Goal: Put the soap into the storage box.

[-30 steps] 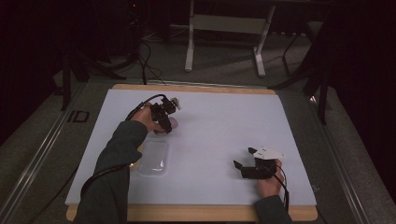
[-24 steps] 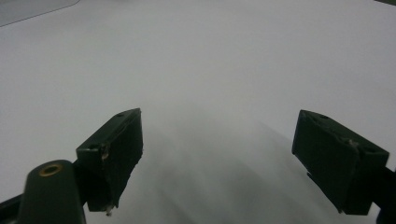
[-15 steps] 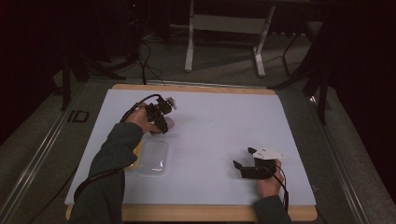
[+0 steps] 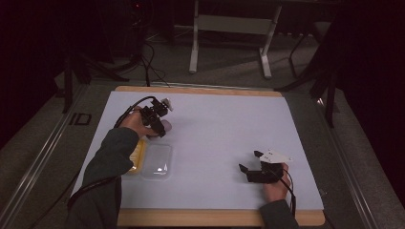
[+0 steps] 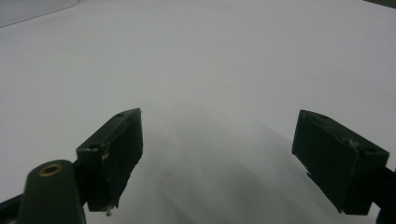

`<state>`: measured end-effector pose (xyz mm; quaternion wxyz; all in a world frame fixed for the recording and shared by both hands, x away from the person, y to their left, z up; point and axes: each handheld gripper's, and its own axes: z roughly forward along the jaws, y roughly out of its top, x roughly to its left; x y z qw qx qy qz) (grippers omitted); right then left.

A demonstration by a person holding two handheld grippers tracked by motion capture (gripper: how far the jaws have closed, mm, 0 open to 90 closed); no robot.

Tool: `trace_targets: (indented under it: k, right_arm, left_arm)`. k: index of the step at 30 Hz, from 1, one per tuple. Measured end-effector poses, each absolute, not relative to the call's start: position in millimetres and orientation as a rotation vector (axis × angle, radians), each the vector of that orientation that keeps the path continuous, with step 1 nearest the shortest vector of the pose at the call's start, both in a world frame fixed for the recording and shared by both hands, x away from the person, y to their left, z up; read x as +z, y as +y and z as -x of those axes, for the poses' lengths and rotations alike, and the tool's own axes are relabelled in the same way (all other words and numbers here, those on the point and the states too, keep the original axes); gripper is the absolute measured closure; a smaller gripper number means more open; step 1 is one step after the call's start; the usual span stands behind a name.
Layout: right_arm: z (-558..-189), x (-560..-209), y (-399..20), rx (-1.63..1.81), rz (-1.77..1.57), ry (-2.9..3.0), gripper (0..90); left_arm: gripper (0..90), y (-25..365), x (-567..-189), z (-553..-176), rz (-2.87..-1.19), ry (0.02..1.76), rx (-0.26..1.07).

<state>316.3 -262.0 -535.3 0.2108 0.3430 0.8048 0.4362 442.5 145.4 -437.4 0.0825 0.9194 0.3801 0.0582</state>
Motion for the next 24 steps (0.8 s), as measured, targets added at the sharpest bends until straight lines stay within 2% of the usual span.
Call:
trace_targets:
  k: [24]
  right_arm:
    - [-315.9, -535.3, -262.6, 1.219, -0.957, 2.23, 15.9]
  left_arm:
    - [49.7, 167.4, -437.4, -426.1, -2.674, 1.284, 0.157]
